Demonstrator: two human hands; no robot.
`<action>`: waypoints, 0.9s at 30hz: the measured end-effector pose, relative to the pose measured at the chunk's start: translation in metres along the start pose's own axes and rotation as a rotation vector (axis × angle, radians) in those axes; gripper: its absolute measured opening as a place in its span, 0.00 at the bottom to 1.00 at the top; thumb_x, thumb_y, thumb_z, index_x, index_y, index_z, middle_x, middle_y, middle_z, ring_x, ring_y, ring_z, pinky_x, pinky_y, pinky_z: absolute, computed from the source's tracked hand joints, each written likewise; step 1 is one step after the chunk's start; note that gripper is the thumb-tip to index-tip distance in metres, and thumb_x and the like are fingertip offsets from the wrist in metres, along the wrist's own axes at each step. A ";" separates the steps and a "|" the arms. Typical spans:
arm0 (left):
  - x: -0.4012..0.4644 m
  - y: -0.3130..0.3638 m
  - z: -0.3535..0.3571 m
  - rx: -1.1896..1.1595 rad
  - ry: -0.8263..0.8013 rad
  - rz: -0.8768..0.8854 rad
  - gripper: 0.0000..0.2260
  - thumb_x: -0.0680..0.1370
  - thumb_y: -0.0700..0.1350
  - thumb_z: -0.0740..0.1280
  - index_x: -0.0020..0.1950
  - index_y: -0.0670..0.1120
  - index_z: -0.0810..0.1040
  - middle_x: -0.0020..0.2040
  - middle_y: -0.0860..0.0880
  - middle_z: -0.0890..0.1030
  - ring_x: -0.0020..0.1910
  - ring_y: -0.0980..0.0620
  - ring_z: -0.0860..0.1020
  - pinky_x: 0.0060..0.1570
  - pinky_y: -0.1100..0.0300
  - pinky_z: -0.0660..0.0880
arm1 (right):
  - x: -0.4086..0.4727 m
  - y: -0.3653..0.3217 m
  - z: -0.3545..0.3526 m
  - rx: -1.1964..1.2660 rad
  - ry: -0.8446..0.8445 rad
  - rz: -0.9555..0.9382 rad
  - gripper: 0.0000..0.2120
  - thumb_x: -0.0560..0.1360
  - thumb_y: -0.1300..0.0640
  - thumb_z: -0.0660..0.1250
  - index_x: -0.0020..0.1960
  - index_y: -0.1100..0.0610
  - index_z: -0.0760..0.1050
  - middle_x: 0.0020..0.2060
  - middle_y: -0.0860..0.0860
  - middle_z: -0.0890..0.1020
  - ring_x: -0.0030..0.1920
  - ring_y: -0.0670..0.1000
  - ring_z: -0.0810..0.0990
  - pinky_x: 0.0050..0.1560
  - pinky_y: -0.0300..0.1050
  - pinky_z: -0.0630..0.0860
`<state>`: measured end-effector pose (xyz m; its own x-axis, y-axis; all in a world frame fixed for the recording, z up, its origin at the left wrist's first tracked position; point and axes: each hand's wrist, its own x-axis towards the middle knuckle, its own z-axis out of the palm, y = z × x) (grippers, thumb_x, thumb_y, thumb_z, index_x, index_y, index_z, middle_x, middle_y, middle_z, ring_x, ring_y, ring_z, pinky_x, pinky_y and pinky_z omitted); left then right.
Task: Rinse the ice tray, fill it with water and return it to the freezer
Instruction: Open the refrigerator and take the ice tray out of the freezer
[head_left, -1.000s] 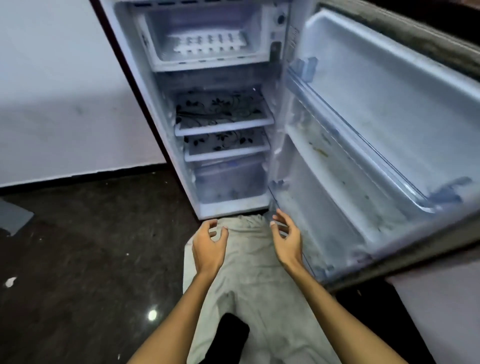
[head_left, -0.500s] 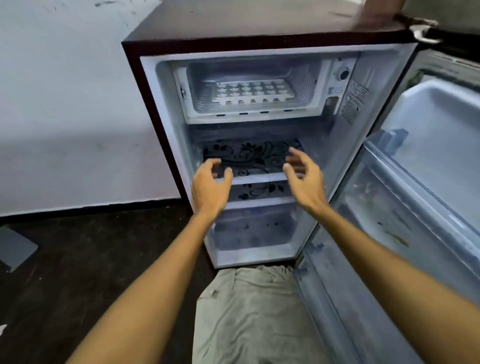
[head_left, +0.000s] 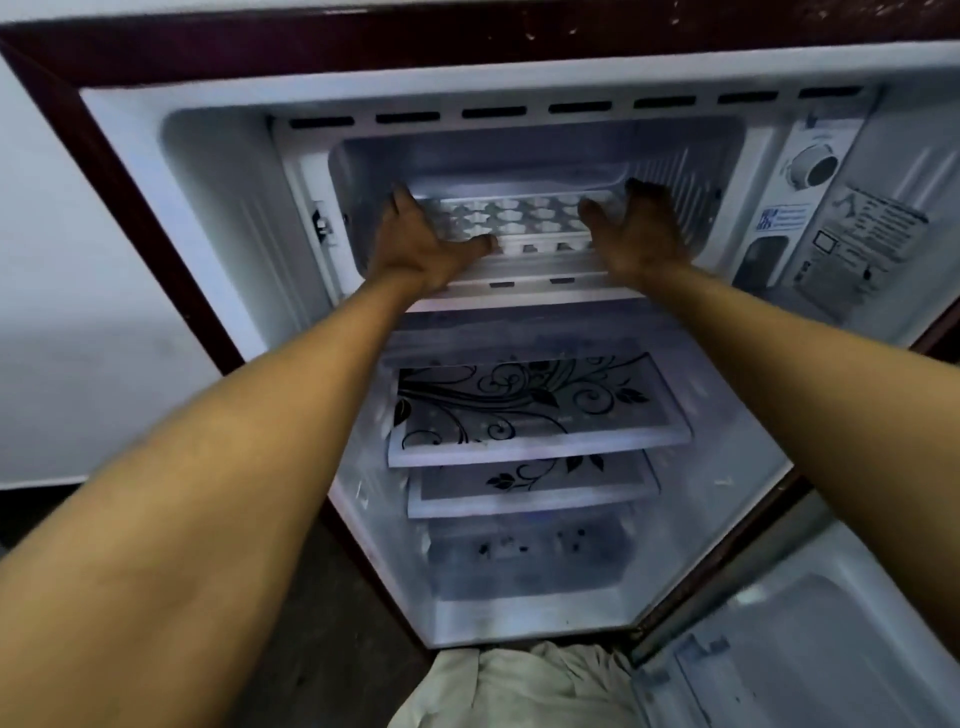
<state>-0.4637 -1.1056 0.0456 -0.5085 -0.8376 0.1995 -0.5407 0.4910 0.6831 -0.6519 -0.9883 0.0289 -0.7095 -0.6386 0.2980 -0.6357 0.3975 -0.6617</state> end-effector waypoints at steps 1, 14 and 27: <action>0.008 -0.002 0.003 -0.016 -0.011 -0.024 0.55 0.65 0.64 0.73 0.77 0.40 0.45 0.77 0.44 0.54 0.75 0.44 0.56 0.72 0.55 0.58 | 0.009 0.004 0.002 -0.019 -0.014 0.022 0.38 0.75 0.36 0.56 0.74 0.62 0.60 0.72 0.60 0.64 0.71 0.61 0.65 0.70 0.54 0.65; 0.034 -0.025 0.024 -0.197 -0.089 -0.049 0.52 0.46 0.73 0.74 0.62 0.47 0.67 0.55 0.55 0.76 0.57 0.55 0.75 0.62 0.59 0.72 | 0.023 0.021 0.005 -0.079 -0.064 0.052 0.27 0.82 0.45 0.50 0.66 0.68 0.68 0.63 0.64 0.74 0.62 0.61 0.74 0.53 0.46 0.68; -0.076 -0.002 -0.028 -0.308 -0.019 0.035 0.44 0.56 0.56 0.81 0.66 0.47 0.65 0.60 0.52 0.76 0.58 0.54 0.76 0.60 0.58 0.74 | -0.091 -0.013 -0.046 0.145 -0.046 0.064 0.26 0.80 0.44 0.57 0.66 0.64 0.67 0.62 0.61 0.75 0.61 0.60 0.74 0.56 0.48 0.72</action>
<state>-0.4058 -1.0498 0.0488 -0.5373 -0.8155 0.2153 -0.2960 0.4214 0.8572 -0.5926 -0.9047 0.0424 -0.7306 -0.6456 0.2222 -0.5362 0.3411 -0.7721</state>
